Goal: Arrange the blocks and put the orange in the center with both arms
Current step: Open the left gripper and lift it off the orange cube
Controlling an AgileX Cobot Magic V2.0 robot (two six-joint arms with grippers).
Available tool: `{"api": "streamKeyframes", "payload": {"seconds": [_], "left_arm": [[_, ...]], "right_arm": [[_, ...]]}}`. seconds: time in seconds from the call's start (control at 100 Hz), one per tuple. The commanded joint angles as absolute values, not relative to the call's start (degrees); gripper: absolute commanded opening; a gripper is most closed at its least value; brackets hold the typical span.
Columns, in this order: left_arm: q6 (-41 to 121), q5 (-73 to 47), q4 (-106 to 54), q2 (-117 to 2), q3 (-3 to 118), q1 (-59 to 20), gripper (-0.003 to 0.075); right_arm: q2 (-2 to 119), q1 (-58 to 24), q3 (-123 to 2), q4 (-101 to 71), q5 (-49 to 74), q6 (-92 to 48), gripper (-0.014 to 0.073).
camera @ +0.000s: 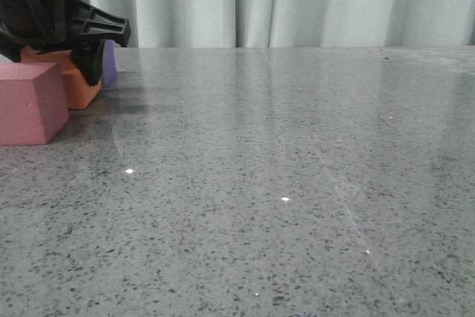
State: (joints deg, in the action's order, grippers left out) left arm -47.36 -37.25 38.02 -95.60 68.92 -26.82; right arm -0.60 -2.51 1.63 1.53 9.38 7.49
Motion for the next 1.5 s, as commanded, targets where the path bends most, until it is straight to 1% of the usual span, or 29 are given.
{"api": "streamKeyframes", "payload": {"seconds": [0.0, 0.48, 0.62, 0.69, 0.81, 0.87, 1.27, 1.49], "left_arm": [[-47.34, -35.24, 40.06, -93.13, 70.41, -26.80, 0.0474], [-47.34, -38.23, 42.84, -93.13, 70.41, -26.80, 0.0472], [-47.34, -37.79, 42.84, -93.13, 70.41, -26.80, 0.0484], [-47.34, -37.54, 42.72, -93.13, 70.41, -26.80, 0.0522], [-47.34, -37.54, 41.58, -93.13, 70.41, -26.80, 0.0638], [-47.34, -38.25, 41.16, -93.13, 70.54, -26.80, 0.0664], [-47.34, -38.30, 40.99, -90.24, 71.35, -27.54, 0.0663], [-45.89, -38.41, 36.85, -86.32, 73.96, -27.69, 0.0663]], "right_arm": [[-1.99, -2.59, 0.82, 1.85, 4.54, 7.00, -0.0067], [-1.99, -2.59, 0.82, 1.85, 4.54, 7.00, -0.0067], [-1.99, -2.59, 0.82, 1.85, 4.54, 7.00, -0.0067], [-1.99, -2.59, 0.82, 1.85, 4.54, 7.00, -0.0067], [-1.99, -2.59, 0.82, 1.85, 4.54, 7.00, -0.0067], [-1.99, -2.59, 0.82, 1.85, 4.54, 7.00, -0.0067], [-1.99, -2.59, 0.82, 1.85, 4.54, 7.00, -0.0067], [-1.99, -2.59, 0.82, 1.85, 4.54, 7.00, -0.0067]]}}
